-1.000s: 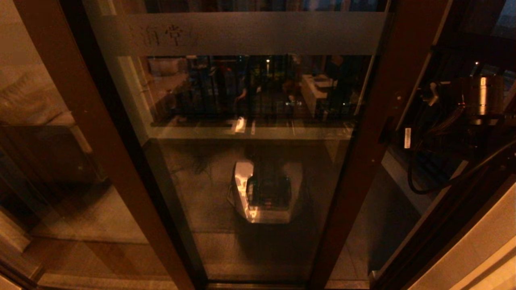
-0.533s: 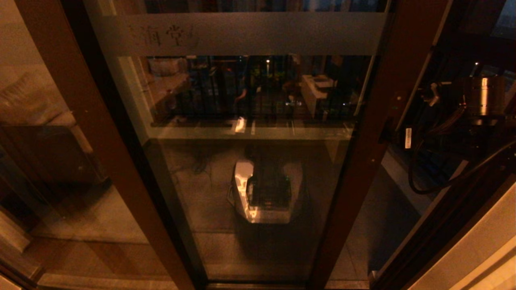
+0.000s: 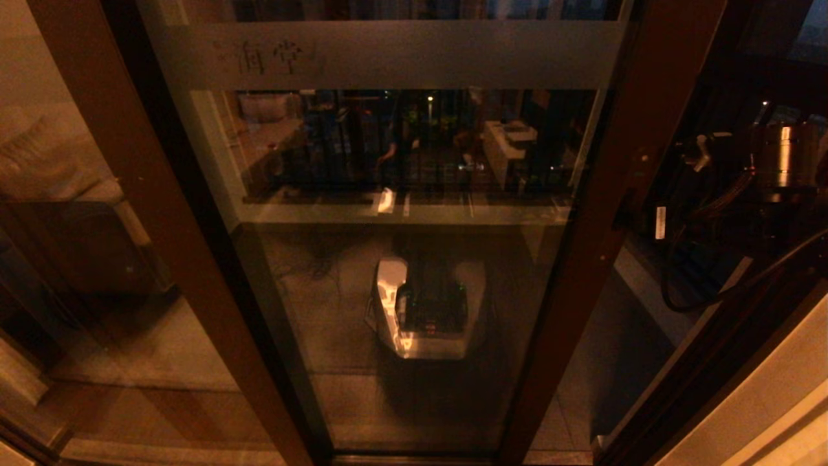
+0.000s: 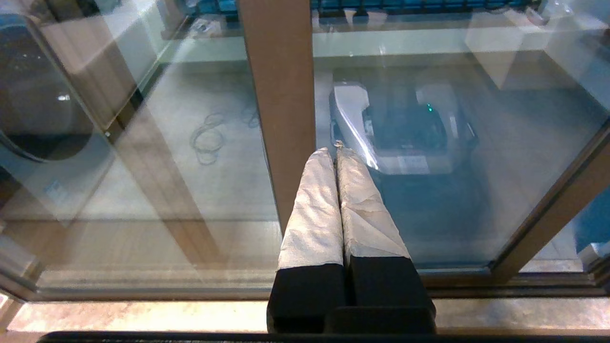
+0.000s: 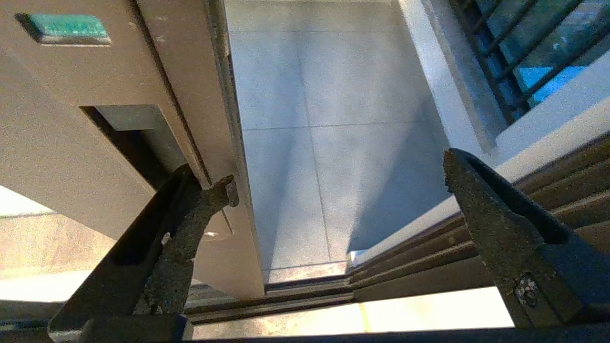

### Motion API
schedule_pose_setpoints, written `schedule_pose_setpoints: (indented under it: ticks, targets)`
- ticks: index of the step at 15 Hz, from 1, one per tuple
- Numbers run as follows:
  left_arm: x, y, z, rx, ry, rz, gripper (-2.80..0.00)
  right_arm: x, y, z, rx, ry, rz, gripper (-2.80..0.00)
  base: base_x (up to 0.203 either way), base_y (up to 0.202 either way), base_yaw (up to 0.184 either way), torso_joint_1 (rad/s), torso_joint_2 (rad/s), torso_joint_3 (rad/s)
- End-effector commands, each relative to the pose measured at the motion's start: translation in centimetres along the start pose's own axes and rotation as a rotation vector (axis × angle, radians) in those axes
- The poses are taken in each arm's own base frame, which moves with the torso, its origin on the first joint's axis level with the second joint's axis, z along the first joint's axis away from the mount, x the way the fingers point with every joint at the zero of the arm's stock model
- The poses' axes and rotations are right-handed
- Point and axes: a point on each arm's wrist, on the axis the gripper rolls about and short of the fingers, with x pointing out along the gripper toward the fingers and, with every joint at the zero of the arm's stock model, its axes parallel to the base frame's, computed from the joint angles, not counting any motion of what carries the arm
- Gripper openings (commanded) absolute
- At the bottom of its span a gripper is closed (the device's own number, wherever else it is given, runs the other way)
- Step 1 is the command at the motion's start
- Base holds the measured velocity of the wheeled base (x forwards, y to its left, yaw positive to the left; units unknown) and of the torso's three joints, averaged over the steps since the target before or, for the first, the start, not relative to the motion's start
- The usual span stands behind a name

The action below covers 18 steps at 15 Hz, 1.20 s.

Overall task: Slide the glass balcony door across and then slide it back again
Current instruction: Close the slid door

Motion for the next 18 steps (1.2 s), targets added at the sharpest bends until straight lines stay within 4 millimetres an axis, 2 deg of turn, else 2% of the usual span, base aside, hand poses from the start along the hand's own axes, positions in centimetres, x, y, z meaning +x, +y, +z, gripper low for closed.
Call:
schedule_pose_setpoints:
  ticks: [1,12,18]
  targets:
    - [0.0,0.0,0.0,0.001,0.0,0.0,-2.8,0.1,-0.1,0.0,0.0,0.001,-0.008,0.0,0.0,0.0,0.0,0.0,0.0,0.0]
    - [0.0,0.0,0.0,0.001,0.002,0.0,-2.8,-0.1,-1.3,-0.5,0.005,-0.008,-0.012,0.0,0.0,0.0,0.0,0.0,0.0,0.0]
    - [0.0,0.0,0.1,0.001,-0.001,0.0,-2.8,0.1,-2.7,-0.6,0.0,-0.014,-0.029,0.0,0.0,0.0,0.0,0.0,0.0,0.0]
